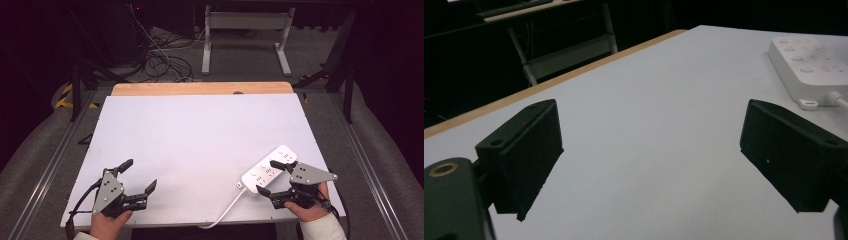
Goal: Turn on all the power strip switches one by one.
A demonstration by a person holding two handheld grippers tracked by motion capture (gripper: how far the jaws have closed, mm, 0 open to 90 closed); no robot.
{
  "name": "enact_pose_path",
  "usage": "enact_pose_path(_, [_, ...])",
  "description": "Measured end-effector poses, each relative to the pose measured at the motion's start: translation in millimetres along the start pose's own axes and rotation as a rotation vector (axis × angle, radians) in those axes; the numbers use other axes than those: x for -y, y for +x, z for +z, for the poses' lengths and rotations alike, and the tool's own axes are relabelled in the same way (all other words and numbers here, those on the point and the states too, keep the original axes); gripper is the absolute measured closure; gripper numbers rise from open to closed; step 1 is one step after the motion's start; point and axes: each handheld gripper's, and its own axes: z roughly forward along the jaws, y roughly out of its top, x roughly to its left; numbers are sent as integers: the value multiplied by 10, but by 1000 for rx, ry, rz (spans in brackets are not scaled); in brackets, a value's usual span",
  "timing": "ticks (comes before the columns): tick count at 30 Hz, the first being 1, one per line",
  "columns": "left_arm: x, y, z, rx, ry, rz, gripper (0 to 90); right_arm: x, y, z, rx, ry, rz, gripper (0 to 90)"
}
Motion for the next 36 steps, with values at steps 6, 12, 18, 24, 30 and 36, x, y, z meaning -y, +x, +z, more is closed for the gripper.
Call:
enact_pose_path(6, [-7,4,-9,8,-10,-12,102,-22,13,-11,6,5,-22,133])
enact_pose_path(12, [-14,17,-20,23,-11,-35,99,-27,12,-3,13,14,-31,141])
enact_pose_path(18, [-10,8,-20,18,-9,-26,101,-65,16,1,16,29,-60,208])
enact_pose_path(24, [-9,0,-18,12,-6,0,101,-109,9,-8,25,44,-99,292])
enact_pose_path(30, [-6,1,-8,8,11,10,102,-187,-46,-17,56,67,-84,361])
enact_pose_path(36, [-5,-3,-8,9,14,12,102,-258,-118,-3,83,96,-45,374])
